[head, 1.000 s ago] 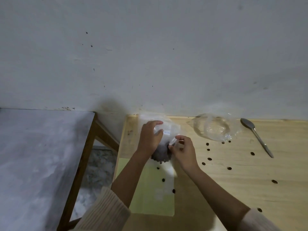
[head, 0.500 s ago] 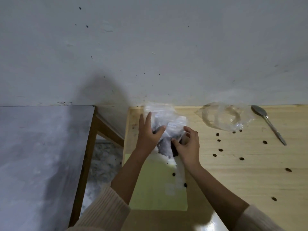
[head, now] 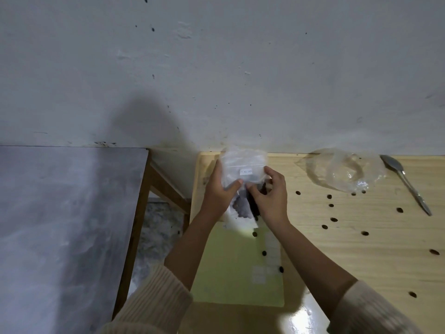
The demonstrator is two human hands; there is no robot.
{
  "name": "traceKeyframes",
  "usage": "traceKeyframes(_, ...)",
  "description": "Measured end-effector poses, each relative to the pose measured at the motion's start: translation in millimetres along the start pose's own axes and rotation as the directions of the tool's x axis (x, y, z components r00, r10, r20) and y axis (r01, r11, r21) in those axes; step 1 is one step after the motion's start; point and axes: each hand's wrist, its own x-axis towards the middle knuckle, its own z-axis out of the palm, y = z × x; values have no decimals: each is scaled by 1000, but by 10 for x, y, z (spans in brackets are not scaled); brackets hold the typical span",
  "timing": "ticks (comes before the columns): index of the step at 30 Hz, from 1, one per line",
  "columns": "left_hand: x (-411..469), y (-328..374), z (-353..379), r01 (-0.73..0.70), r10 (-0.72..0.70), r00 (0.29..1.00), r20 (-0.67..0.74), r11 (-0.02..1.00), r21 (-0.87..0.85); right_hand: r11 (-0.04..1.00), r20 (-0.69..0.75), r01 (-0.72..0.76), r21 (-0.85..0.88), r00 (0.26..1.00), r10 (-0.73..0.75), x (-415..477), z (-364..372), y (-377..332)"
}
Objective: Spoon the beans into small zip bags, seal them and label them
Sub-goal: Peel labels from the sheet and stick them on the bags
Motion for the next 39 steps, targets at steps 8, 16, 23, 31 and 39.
traceKeyframes(8, 134, -160, 71, 110, -103, 992, -66, 989, 100, 984, 377, 112, -137, 925, -53, -75, -219, 148)
traceKeyframes(16, 133, -38, 16, 106, -106, 994, 1, 991, 85, 987, 360, 67, -147, 933, -10, -225, -111, 164)
traceKeyframes(23, 112, -134, -168, 207, -200, 972, 124, 977, -45, 995, 281, 29, -99, 960, 0, -126, 99, 69)
traceKeyframes(31, 82, -133, -156, 219, -202, 973, 111, 960, -175, 993, 203, 32, -111, 979, -9, -20, 158, 7)
traceKeyframes(39, 56, -173, -162, 143, -132, 989, 64, 970, -198, 991, 194, 87, -99, 979, -66, -196, -58, 113)
